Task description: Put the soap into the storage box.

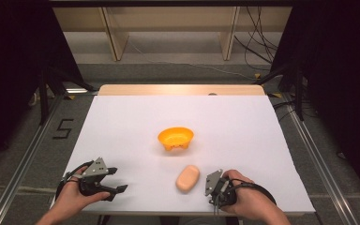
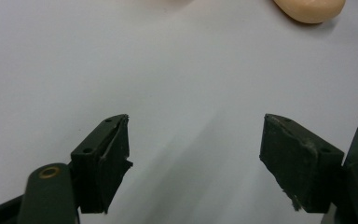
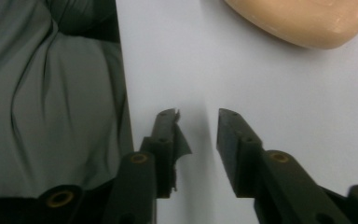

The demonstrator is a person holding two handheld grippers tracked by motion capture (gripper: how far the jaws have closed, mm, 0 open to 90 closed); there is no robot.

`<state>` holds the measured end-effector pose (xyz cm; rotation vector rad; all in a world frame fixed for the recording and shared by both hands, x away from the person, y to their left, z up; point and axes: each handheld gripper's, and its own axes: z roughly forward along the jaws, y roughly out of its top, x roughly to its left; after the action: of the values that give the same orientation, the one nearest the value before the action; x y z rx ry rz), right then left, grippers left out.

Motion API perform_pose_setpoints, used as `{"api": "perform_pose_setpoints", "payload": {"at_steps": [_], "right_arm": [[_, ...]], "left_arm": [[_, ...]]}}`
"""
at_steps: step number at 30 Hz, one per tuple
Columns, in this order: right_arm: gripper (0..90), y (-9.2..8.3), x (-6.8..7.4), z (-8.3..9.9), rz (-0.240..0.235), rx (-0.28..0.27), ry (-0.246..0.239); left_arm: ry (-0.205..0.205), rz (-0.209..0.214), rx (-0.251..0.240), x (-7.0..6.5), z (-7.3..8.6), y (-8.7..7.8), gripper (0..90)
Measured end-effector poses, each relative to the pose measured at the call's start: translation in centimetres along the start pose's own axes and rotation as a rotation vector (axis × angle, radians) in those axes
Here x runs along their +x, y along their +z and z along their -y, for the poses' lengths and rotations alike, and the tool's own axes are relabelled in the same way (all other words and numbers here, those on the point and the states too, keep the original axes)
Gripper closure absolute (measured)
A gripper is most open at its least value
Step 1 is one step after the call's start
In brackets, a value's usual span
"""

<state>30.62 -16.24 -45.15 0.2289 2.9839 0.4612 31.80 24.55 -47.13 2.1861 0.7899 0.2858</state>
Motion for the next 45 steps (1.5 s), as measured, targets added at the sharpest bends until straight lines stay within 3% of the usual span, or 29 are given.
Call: {"api": "perform_pose_setpoints", "payload": {"at_steps": [1, 3, 5, 6, 7, 8, 14, 17, 18, 20, 21, 22, 24, 27, 28, 31, 33, 39, 41, 42, 43, 44, 45], "right_arm": [[65.3, 0.0, -0.2, -0.1, 0.006, -0.001, -0.035], [60.3, -0.2, -0.3, -0.4, 0.022, 0.005, -0.032], [57.0, -0.4, -0.7, -0.7, 0.024, 0.015, -0.062], [55.4, -0.5, -0.8, -1.0, 0.031, 0.021, -0.065], [53.7, -0.7, -0.9, -1.2, 0.029, 0.027, -0.047], [51.8, -0.7, -1.2, -1.4, 0.026, 0.029, -0.065], [42.7, -0.9, -2.2, -2.7, 0.043, 0.054, -0.060], [39.7, -0.9, -3.1, -3.6, 0.052, 0.064, -0.099], [39.2, -1.0, -3.0, -3.7, 0.056, 0.082, -0.059], [38.1, -0.9, -3.6, -4.2, 0.066, 0.073, -0.092], [37.4, -0.7, -4.2, -4.6, 0.054, 0.054, -0.155], [36.3, -0.6, -4.6, -5.0, 0.051, 0.054, -0.175], [35.2, -0.4, -4.9, -5.4, 0.064, 0.063, -0.176], [33.7, 0.0, -5.4, -6.1, 0.031, 0.077, -0.204], [33.5, 0.1, -5.8, -6.3, 0.039, 0.091, -0.245], [32.6, 0.3, -5.6, -6.7, 0.011, 0.104, -0.202], [30.6, 0.7, -6.2, -7.2, 0.013, 0.118, -0.256], [26.5, 1.4, -6.2, -8.2, -0.017, 0.122, -0.284], [25.8, 1.6, -6.1, -8.4, -0.022, 0.127, -0.268], [25.7, 1.7, -6.3, -8.5, -0.028, 0.112, -0.306], [24.9, 1.7, -6.1, -8.5, -0.034, 0.137, -0.281], [23.7, 1.9, -6.3, -8.7, -0.045, 0.134, -0.316], [23.7, 1.9, -6.3, -8.7, -0.045, 0.134, -0.316]], "left_arm": [[0.000, 0.000, 0.002, 0.0, 0.0, 0.0, 23.7], [0.028, -0.001, 0.010, 0.1, -0.1, -0.1, 23.7], [0.010, 0.006, -0.011, 0.0, -0.1, 0.0, 23.7], [0.031, 0.000, 0.006, 0.1, -0.1, -0.1, 23.7], [0.007, -0.001, -0.003, 0.0, 0.0, 0.0, 23.7], [-0.001, 0.002, -0.004, 0.0, 0.0, -0.1, 23.7], [-0.009, 0.012, -0.019, -0.1, 0.0, -0.1, 23.7], [0.003, 0.005, -0.004, 0.0, 0.0, -0.2, 23.7], [0.003, 0.005, -0.003, 0.0, 0.0, -0.2, 23.7], [0.003, 0.006, -0.004, 0.0, 0.0, -0.2, 23.7], [0.001, 0.011, -0.005, 0.0, 0.0, -0.2, 23.7], [0.002, 0.009, -0.003, 0.1, 0.0, -0.1, 23.7], [0.002, 0.011, -0.003, 0.1, 0.0, -0.1, 23.7], [0.003, 0.010, -0.003, 0.1, 0.0, -0.2, 23.7], [0.003, 0.011, -0.004, 0.1, 0.0, -0.2, 23.7], [0.002, 0.011, -0.004, 0.1, 0.0, -0.2, 23.7], [0.001, 0.013, -0.001, 0.1, 0.1, -0.2, 23.7], [0.002, 0.013, -0.002, 0.1, 0.1, -0.2, 23.7], [0.002, 0.014, 0.000, 0.1, 0.1, -0.2, 23.7], [-0.001, 0.020, -0.002, 0.1, 0.1, -0.2, 23.7], [0.000, 0.021, -0.001, 0.1, 0.1, -0.2, 23.7], [0.001, 0.021, -0.002, 0.0, 0.1, -0.2, 23.7], [0.001, 0.021, -0.002, 0.0, 0.1, -0.2, 23.7]]}}
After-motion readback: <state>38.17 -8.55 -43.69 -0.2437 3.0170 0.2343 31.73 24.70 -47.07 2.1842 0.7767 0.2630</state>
